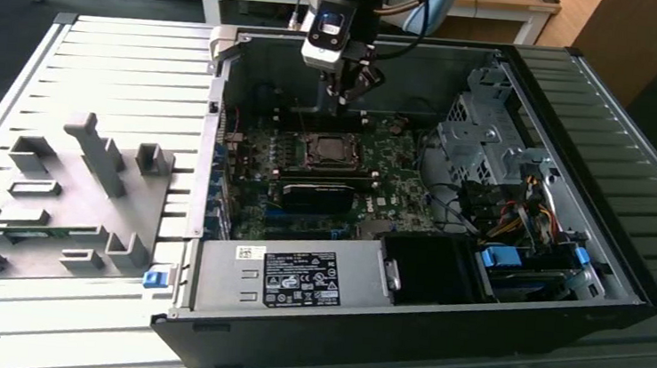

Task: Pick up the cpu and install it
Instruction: 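Install the first cpu locking lever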

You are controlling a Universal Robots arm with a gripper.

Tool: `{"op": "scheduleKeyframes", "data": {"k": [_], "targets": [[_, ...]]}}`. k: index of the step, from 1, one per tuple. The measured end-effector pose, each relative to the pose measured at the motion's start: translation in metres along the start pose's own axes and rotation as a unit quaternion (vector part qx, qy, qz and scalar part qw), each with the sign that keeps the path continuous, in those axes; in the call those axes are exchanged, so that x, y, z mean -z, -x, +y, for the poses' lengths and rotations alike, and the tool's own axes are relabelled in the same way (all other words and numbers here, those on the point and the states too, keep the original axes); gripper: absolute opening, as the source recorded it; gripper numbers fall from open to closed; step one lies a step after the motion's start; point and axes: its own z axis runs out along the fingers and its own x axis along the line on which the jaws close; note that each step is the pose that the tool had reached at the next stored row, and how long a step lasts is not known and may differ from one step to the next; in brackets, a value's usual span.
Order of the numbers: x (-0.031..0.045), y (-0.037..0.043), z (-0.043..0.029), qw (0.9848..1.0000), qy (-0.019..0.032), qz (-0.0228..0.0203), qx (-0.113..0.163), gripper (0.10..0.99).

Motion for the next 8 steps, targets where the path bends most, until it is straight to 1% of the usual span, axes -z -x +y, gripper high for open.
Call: {"op": "scheduleKeyframes", "data": {"k": [3,8], "targets": [[0.0,0.0001,0.0,1.0,-0.0014,0.003,0.005,0.106],[-0.0001,0.001,-0.0006,0.9999,-0.0011,0.0035,0.012,0.106]]}}
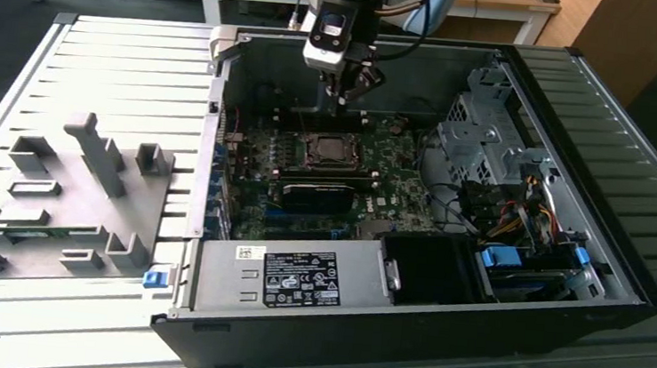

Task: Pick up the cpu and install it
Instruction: 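Install the first cpu locking lever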

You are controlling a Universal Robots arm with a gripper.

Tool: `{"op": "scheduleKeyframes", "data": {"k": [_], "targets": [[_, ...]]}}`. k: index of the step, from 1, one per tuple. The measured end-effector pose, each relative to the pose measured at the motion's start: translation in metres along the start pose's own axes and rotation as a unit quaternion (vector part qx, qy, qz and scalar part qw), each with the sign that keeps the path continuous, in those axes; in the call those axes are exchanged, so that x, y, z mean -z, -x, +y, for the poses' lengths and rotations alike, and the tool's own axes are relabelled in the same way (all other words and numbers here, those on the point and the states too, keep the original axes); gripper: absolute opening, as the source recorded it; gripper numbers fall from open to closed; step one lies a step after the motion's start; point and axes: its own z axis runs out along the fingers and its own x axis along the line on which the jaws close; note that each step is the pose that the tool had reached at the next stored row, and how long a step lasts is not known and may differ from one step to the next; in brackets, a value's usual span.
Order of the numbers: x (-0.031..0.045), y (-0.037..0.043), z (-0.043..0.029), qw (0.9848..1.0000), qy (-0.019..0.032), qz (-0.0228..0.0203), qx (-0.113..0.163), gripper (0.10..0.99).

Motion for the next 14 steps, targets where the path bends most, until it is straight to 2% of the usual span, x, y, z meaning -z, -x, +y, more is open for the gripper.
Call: {"op": "scheduleKeyframes", "data": {"k": [14], "targets": [[-0.0001,0.0002,-0.0001,0.9988,0.0026,0.0001,0.049,0.106]]}}
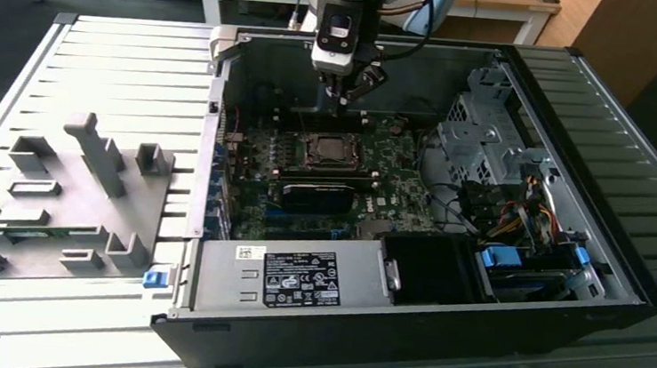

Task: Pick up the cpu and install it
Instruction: 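Install the first cpu locking lever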

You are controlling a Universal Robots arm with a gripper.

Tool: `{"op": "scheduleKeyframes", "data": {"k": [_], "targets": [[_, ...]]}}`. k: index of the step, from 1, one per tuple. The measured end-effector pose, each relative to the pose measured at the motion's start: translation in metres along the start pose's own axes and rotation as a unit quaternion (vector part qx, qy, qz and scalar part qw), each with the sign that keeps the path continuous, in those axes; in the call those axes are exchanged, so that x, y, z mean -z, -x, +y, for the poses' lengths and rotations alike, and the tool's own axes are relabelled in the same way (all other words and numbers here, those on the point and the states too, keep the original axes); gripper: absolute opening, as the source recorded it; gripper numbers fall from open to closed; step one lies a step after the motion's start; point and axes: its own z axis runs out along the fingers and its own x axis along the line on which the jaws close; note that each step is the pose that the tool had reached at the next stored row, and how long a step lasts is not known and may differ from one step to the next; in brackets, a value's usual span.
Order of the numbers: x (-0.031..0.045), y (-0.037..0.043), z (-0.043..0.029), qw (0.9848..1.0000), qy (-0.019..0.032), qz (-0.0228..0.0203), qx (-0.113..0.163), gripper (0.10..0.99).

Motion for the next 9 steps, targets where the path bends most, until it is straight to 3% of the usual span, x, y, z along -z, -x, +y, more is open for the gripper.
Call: {"op": "scheduleKeyframes", "data": {"k": [9], "targets": [[0.0,0.0,0.0,0.9998,0.0012,0.0,0.021,0.106]]}}
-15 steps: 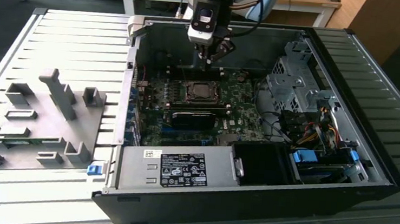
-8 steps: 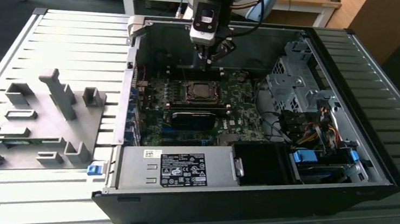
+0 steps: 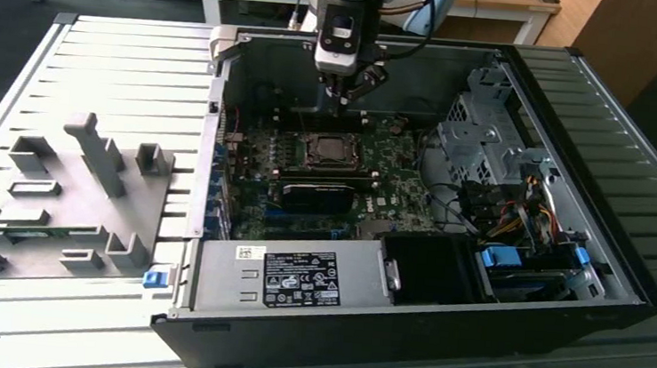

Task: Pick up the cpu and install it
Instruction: 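Install the first cpu locking lever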

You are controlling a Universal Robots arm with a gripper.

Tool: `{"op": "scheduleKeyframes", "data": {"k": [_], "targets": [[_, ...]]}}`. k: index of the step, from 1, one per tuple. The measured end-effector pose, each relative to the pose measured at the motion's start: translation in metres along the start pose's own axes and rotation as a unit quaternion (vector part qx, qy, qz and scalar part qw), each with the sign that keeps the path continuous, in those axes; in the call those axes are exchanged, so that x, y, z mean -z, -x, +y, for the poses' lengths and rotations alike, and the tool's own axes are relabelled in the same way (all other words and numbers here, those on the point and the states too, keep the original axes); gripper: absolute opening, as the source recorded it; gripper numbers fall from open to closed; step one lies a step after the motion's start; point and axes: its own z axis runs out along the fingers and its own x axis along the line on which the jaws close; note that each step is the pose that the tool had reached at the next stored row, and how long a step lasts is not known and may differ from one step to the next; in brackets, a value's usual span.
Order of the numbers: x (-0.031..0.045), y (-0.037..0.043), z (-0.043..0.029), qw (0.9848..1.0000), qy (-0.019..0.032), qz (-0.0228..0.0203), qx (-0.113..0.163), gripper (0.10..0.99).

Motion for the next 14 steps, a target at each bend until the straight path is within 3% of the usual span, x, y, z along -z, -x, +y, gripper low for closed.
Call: {"op": "scheduleKeyframes", "data": {"k": [14], "targets": [[0.0,0.0,0.0,0.9989,0.0024,0.0001,0.046,0.106]]}}
